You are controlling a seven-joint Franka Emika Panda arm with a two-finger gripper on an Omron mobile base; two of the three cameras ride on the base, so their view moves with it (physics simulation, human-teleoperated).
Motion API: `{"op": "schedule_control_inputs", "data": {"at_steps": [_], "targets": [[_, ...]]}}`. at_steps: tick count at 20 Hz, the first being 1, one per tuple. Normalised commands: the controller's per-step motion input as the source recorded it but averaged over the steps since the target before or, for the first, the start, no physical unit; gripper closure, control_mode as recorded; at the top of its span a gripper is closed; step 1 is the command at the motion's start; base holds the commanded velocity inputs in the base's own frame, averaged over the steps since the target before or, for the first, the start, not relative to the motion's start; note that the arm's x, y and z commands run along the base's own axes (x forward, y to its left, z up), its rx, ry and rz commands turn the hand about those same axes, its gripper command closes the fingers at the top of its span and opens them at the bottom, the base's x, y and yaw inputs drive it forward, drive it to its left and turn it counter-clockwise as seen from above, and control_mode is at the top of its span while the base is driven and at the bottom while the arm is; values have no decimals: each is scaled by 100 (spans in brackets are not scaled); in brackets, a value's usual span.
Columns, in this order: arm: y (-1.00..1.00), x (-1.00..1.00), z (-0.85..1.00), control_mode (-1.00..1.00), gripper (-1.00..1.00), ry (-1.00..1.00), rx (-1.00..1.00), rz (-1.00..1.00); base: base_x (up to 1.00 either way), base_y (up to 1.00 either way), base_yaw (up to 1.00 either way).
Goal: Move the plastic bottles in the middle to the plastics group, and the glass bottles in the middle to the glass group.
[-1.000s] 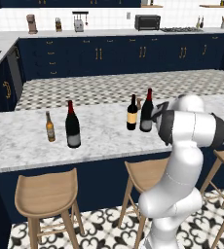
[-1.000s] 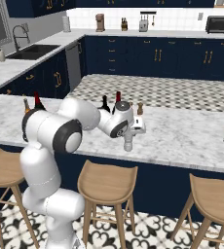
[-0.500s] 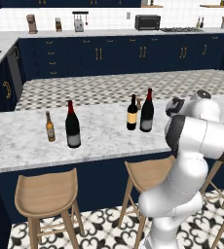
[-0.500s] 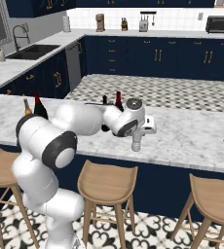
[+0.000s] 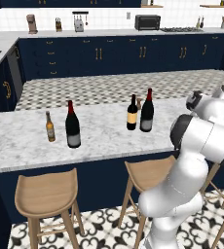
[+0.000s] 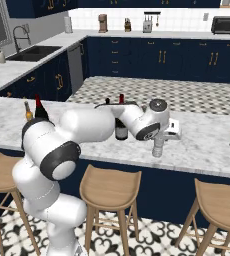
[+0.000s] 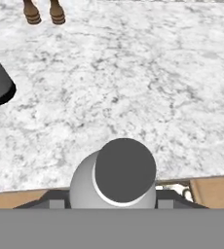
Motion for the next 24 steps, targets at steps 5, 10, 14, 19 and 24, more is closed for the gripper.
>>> {"op": "schedule_control_inputs", "data": {"at_steps": [5,10,14,19,24], "targets": [[-100,1,0,-100,100,0,0,-16,0,0,0],[-100,19,0,-100,100,0,0,-14,0,0,0],[-89,8,-13,-100,100,8,0,-10,0,0,0],[-25,-3,-2,-100,100,-7,0,-1,0,0,0],[0,1,2,-100,100,0,-3,0,0,0,0]]}}
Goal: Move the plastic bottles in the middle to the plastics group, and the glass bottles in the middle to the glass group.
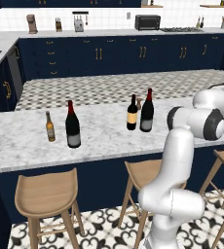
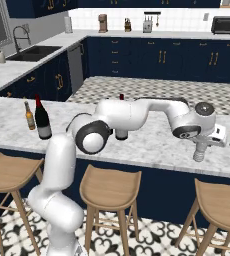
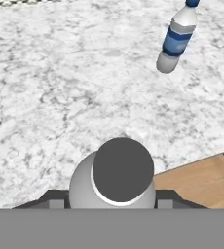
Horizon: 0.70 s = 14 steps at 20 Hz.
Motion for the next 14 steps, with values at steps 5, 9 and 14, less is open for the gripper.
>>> {"op": "schedule_control_inputs", "data": {"at_steps": [5,9,14], "targets": [[-7,31,17,-100,100,0,-9,0,0,0,0],[-20,32,19,-100,100,0,-5,0,0,0,0],[-37,5,2,-100,100,-3,0,-1,0,0,0]]}}
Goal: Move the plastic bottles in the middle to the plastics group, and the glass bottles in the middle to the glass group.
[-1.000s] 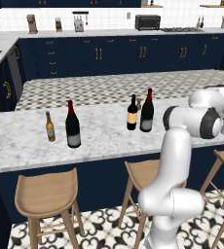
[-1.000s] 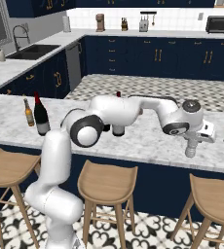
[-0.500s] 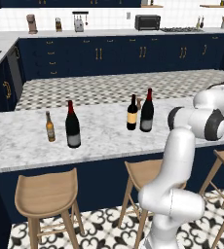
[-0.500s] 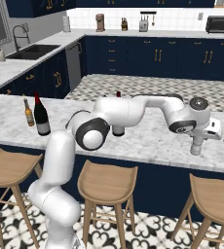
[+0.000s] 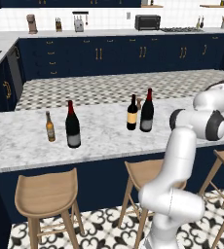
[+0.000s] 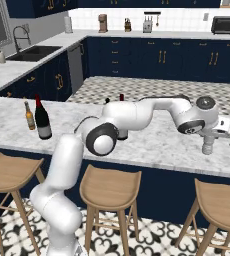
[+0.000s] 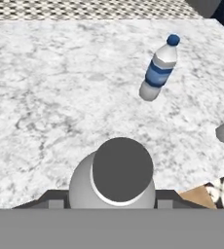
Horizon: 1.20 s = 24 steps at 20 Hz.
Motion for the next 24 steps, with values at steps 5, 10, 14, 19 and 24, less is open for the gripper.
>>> {"op": "schedule_control_inputs", "data": {"at_steps": [5,10,14,19,24], "targets": [[-53,-15,-1,-100,100,-3,0,-3,0,0,0],[-34,-2,0,-100,100,0,-3,-1,0,0,0],[-24,0,0,-100,100,0,-5,0,0,0,0],[-11,2,-23,-100,100,0,-1,-1,0,0,0],[-29,9,-24,-100,100,0,0,-3,0,0,0]]}}
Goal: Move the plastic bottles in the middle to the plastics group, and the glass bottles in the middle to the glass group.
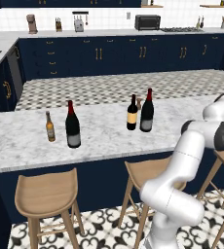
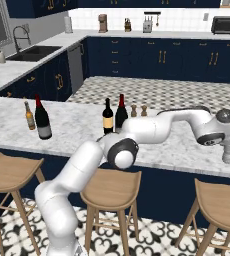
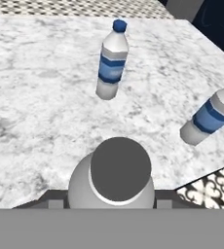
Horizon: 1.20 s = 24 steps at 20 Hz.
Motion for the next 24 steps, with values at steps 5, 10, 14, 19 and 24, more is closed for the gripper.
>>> {"op": "schedule_control_inputs", "data": {"at_steps": [5,10,14,19,24], "targets": [[-19,6,-18,-100,100,0,0,-4,0,0,0],[0,26,-16,-100,100,-2,1,0,0,0,0],[0,24,1,-100,100,-5,0,0,0,0,0],[0,25,-7,-100,100,0,1,0,0,0,0],[0,5,-33,-100,100,0,3,0,0,0,0]]}}
